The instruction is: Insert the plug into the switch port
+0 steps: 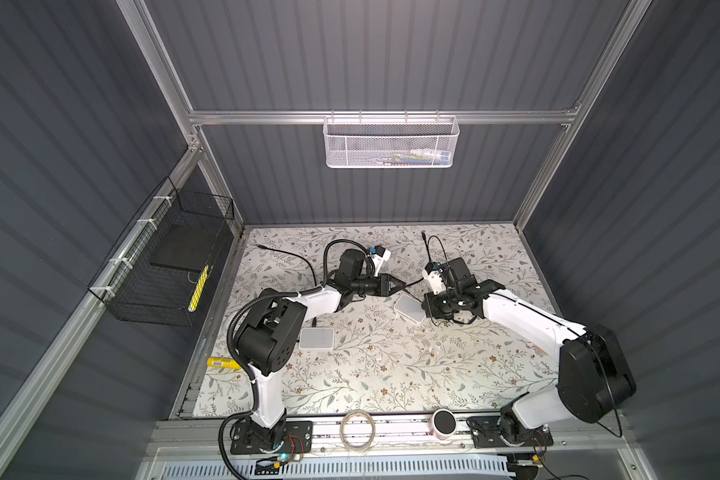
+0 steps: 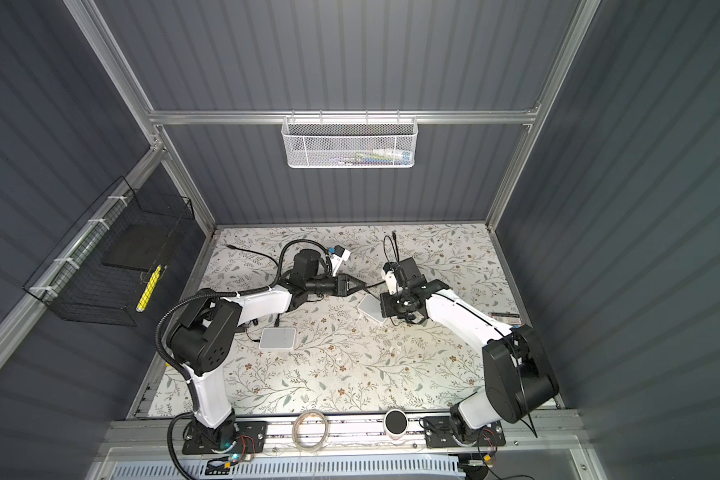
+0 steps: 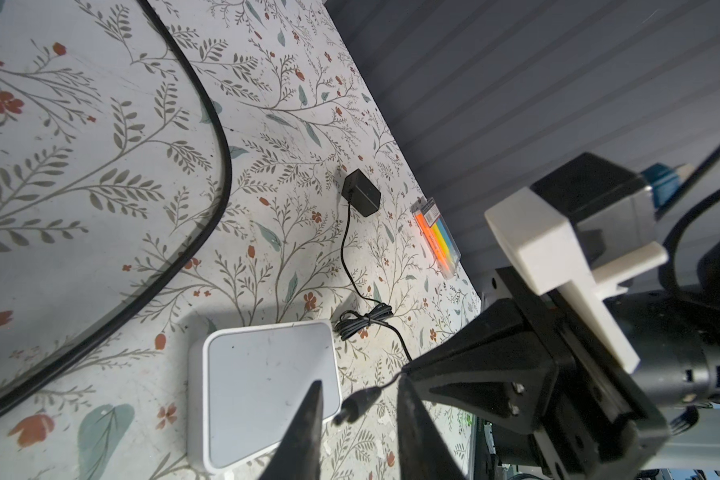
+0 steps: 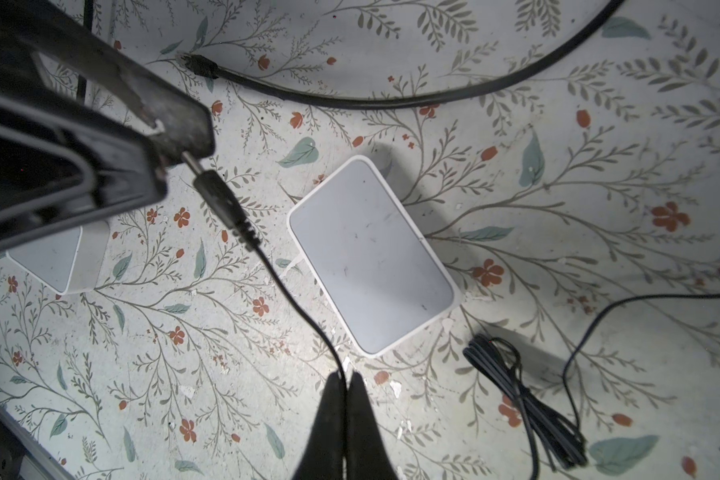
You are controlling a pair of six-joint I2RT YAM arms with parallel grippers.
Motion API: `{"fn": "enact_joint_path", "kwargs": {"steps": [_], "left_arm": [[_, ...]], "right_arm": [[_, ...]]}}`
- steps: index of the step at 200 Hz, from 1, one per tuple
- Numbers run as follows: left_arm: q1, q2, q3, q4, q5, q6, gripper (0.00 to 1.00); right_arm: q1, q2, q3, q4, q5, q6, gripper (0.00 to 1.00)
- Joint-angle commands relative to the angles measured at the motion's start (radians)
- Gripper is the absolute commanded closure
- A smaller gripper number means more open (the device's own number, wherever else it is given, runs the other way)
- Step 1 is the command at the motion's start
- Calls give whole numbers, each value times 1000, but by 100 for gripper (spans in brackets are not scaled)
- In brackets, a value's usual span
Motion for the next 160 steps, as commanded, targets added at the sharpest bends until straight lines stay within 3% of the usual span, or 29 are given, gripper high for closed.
{"fn": "enact_joint_path", "kwargs": {"steps": [1,73,146,160], "left_arm": [[-4,18,12,14,28,0,69],[-6,2,8,17,18,-6,81],[-4,8,8,42,27,-25,100],[-5,6,6,47,27,-29,100]], "right_arm": [[4,-14,14,5,-5,-7,100],[6,9,21,18,-9,-1,100],[8,4,14,22,3,3,100],[9,3,12,21,14,0,91]]}}
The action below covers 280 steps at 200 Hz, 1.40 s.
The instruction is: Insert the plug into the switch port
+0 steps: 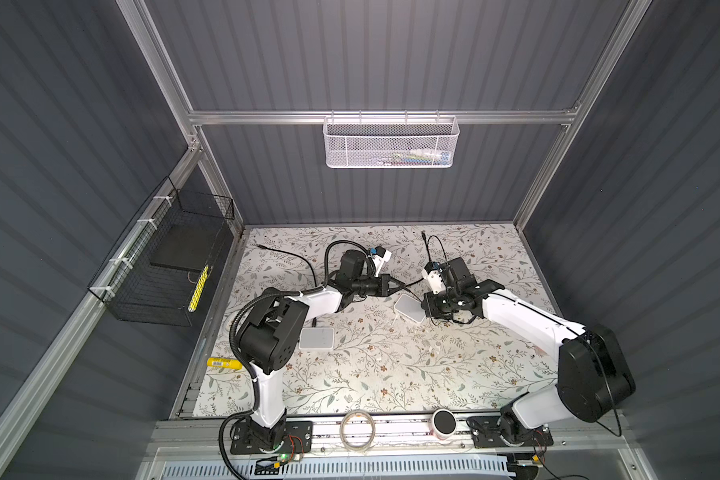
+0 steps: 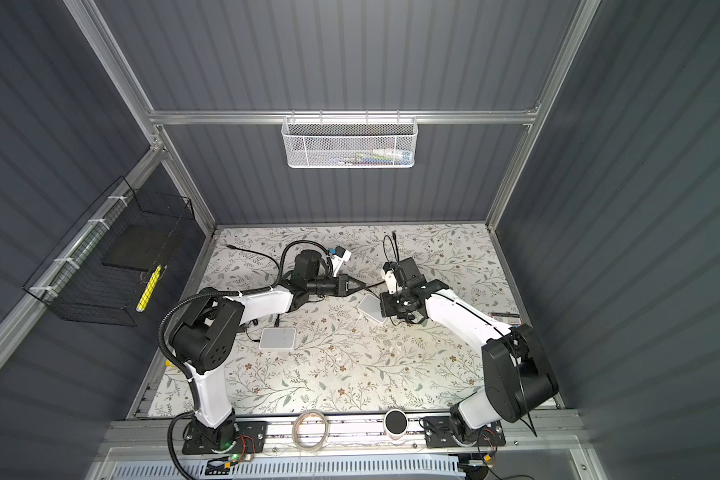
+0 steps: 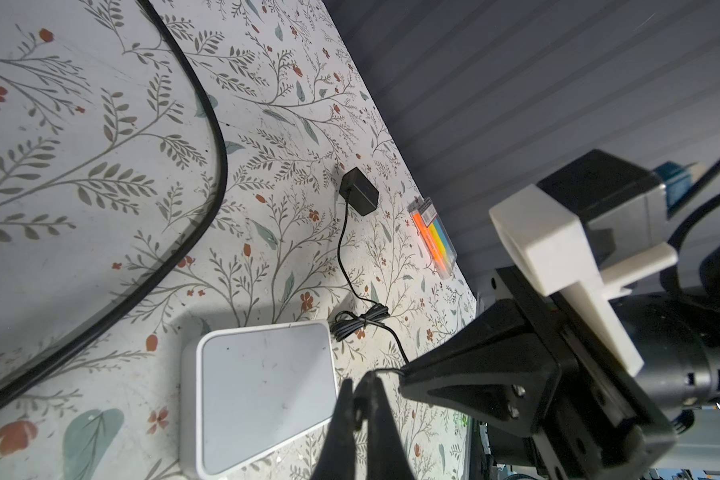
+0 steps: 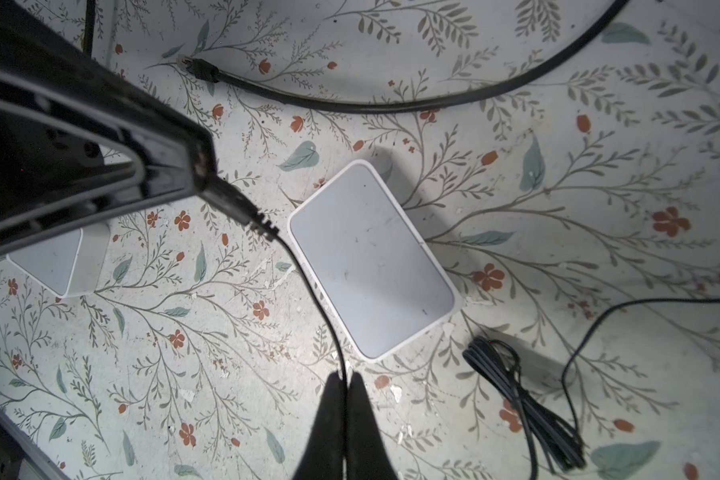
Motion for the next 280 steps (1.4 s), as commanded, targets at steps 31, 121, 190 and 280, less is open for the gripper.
{"fn": "enact_joint_path", "kwargs": {"steps": [31,121,190,280], "left_arm": [[-5,-9,9,26,36,-8,100],[-6,-48,58,-157,100,119,100],[-13,-59,80,-192,136,133,100],[-21,-70,79,-214,136,148,100]], "right_arm": [[6,-11,-1,-6,62,-43,75],[7,-173,-78,183,57,-271,69],[39,-87,-87,253,-101,-341,68],[54,-32,-65,238,-48,-369,74]]}}
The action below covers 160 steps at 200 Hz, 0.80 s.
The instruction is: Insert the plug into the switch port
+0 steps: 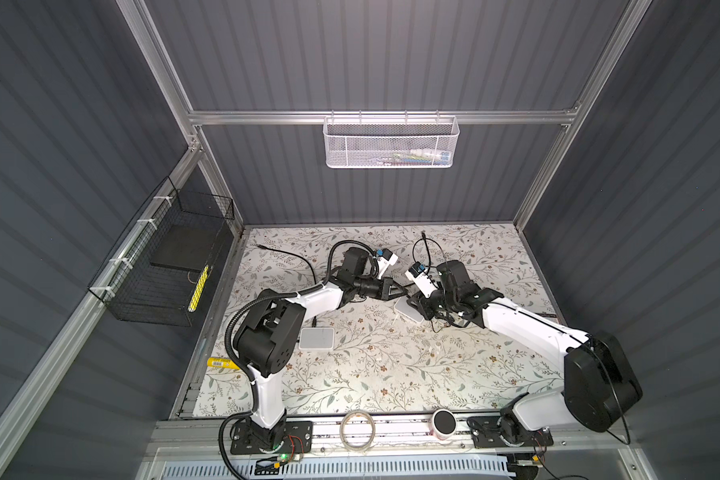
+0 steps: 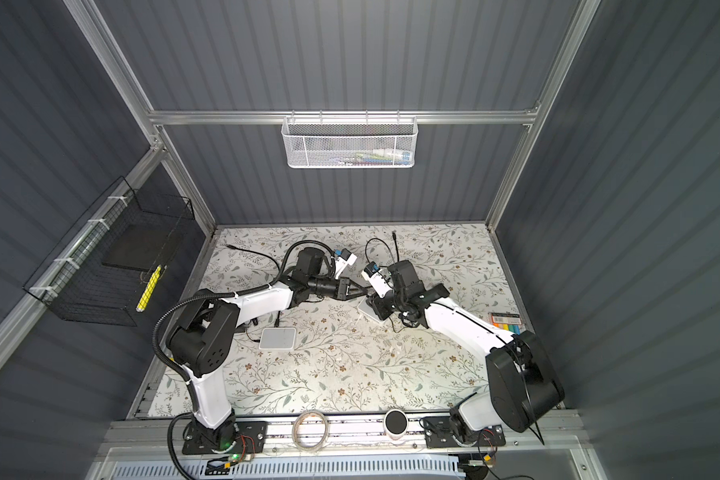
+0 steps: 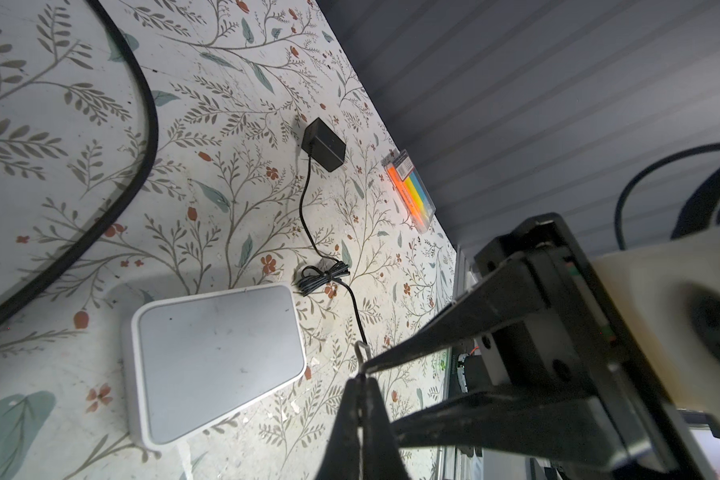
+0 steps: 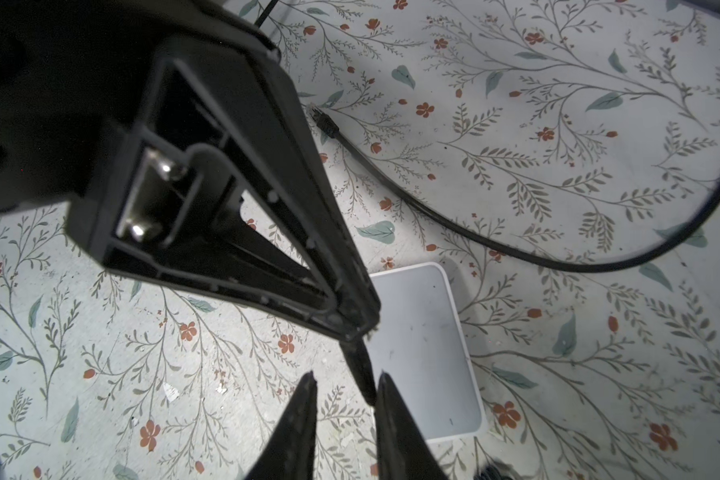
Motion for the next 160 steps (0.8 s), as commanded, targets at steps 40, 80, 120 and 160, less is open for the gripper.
{"fn": "enact_joint_path", "kwargs": {"steps": [40,80,120,160], "left_arm": [[-8,-42,25,-14,33,23,100],[-10,-48,22,-15,38,23,100],[-10,-42,20,-15,36,24,100],[-8,-43,16,-24,-9,34,99]], "right_arm": [[5,24,5,29,24,-13,78],[6,47,17,36,11,-15,82],[5,43,20,27,12,-11,89],[5,-5,8,-11,55,-23,100]]}}
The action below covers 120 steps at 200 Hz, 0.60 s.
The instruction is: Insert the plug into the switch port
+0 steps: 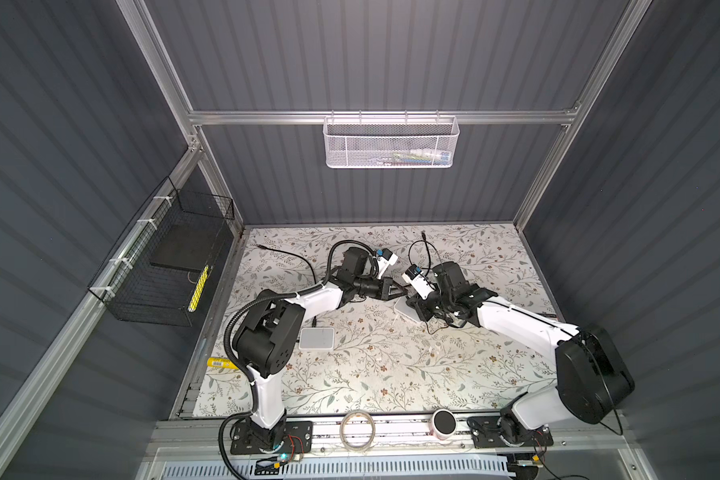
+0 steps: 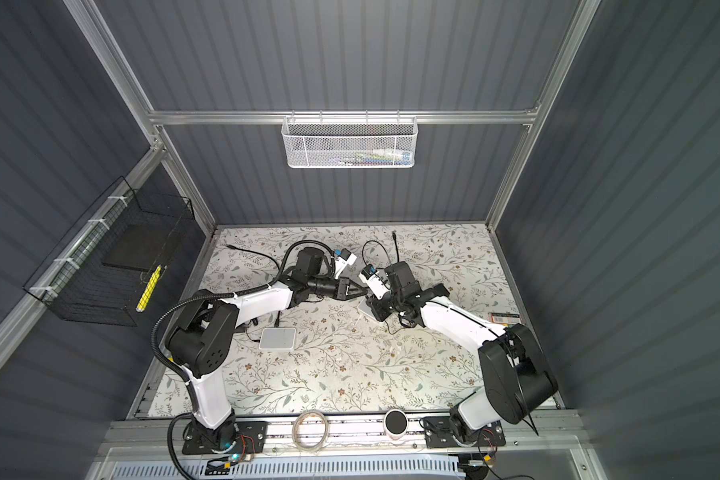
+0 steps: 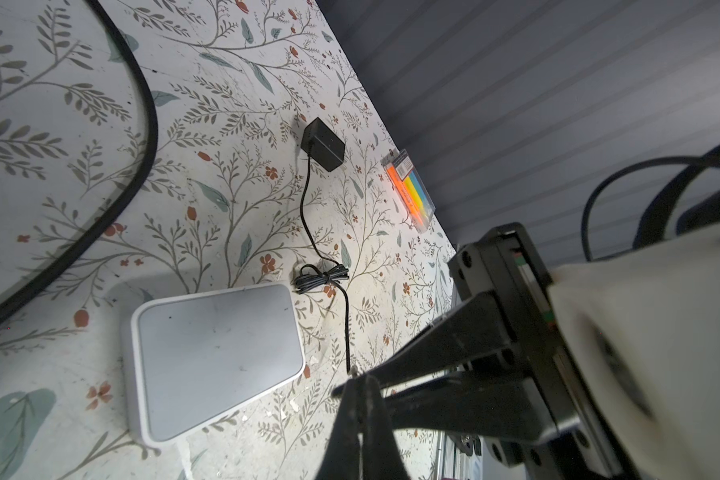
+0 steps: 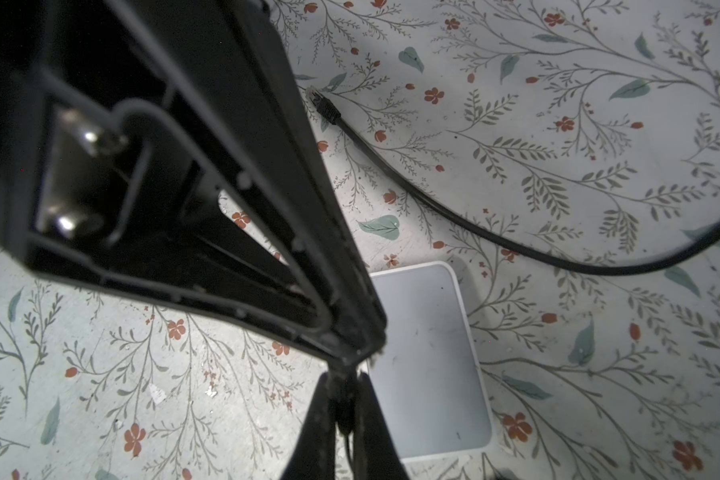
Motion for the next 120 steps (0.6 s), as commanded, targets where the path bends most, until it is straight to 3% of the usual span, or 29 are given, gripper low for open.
{"fn": "enact_joint_path", "kwargs": {"steps": [1,26,38,69,120], "left_arm": [[-7,-40,15,-21,-11,34,98],[4,-65,22,-66,-88,59,76],[21,-81,15,-69,-120,59,71],[69,-107,-4,-88,-195,55,69],[74,-45,37,-191,-217,106,68]], "right_arm": [[-2,-43,7,-30,53,-13,100],[-2,-59,1,-106,119,-12,100],[-11,-52,5,-166,143,3,100],[-46,9,16,-338,156,38,100],[-70,177,98,-494,191,52,100]]}}
